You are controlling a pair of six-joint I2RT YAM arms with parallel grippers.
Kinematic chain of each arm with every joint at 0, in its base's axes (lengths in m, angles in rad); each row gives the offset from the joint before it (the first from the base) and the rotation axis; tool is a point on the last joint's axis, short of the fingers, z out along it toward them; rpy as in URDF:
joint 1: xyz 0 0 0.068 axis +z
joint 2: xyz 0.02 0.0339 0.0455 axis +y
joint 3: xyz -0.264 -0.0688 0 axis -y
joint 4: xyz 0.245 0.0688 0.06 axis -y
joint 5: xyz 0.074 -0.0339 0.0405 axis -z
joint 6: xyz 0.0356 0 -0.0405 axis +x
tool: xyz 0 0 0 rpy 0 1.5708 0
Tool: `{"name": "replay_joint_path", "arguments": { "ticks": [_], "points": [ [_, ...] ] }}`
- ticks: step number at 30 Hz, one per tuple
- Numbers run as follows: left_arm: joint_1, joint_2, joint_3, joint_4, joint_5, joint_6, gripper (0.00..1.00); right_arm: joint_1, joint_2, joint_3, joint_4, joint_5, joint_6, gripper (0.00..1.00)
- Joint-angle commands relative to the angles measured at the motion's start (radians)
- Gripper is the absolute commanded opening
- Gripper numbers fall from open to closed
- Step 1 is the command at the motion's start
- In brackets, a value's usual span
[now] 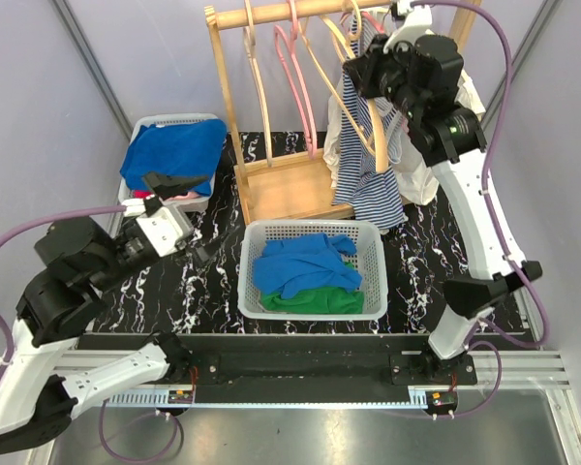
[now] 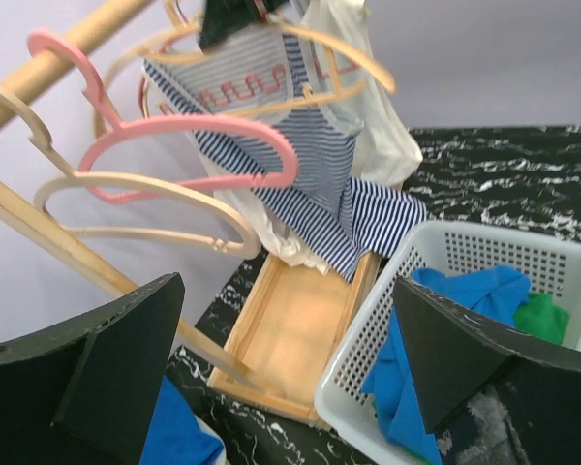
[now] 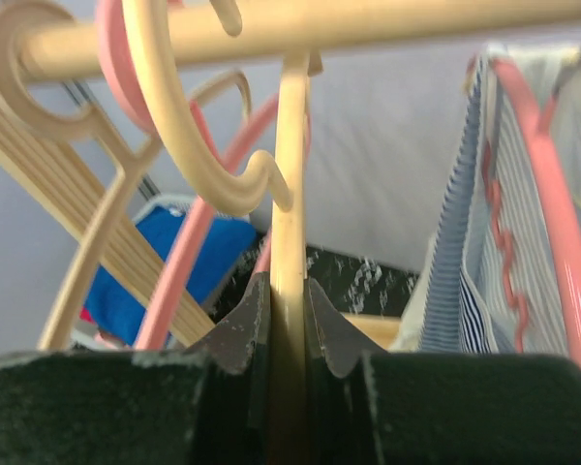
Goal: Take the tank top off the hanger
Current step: Place the hanger at the clothesline.
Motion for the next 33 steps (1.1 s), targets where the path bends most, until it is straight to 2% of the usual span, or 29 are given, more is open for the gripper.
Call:
{"name": "replay_joint_path", "arguments": {
  "ticks": [1,4,15,33],
  "points": [
    [0.005,0.022,0.000,0.034,-0.052,0.008,0.93,-0.001,0.107,0.247,-0.014,-0.039,-0.023,0.00],
    [0.005,0.057,0.046,0.011,-0.013,0.004,0.90,0.001,0.195,0.352,-0.055,-0.042,-0.030,0.00],
    [0.005,0.080,0.080,0.023,0.001,0.015,0.89,-0.001,0.350,0.505,-0.017,-0.043,-0.026,0.00],
    [0.009,0.028,-0.025,0.068,-0.005,-0.045,0.89,-0.003,0.443,0.503,0.063,-0.082,0.052,0.00]
  ]
}}
